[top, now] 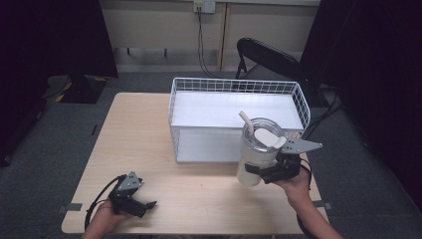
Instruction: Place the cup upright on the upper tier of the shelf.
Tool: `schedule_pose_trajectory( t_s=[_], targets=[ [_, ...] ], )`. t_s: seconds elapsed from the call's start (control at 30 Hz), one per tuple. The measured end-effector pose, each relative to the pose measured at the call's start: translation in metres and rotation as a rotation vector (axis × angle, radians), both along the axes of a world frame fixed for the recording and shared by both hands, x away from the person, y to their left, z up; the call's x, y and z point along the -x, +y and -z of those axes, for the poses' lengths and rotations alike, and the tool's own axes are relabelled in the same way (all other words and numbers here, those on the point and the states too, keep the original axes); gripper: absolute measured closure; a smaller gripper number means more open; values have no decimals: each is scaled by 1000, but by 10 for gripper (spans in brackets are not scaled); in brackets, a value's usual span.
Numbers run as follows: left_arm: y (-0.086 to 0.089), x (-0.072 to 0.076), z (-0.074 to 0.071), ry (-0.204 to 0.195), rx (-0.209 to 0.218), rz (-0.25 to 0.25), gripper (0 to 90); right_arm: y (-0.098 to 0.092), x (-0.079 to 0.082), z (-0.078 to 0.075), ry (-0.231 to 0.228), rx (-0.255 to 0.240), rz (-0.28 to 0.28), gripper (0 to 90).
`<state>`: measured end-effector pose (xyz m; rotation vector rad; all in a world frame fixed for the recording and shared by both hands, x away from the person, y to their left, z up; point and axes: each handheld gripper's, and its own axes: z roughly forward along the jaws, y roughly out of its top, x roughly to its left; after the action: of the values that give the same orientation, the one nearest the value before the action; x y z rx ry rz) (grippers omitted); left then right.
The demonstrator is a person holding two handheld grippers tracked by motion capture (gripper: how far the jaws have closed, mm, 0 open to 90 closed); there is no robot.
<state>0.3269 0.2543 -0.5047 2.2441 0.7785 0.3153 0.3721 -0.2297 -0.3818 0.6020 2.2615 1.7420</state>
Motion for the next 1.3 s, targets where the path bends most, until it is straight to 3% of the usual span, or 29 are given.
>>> schedule_pose_trajectory(
  t_s=[1.3],
  targets=[
    [0, 0, 0, 0, 0, 0, 1, 14, -23, -60, 7, 16, -49, 96]
  ],
)
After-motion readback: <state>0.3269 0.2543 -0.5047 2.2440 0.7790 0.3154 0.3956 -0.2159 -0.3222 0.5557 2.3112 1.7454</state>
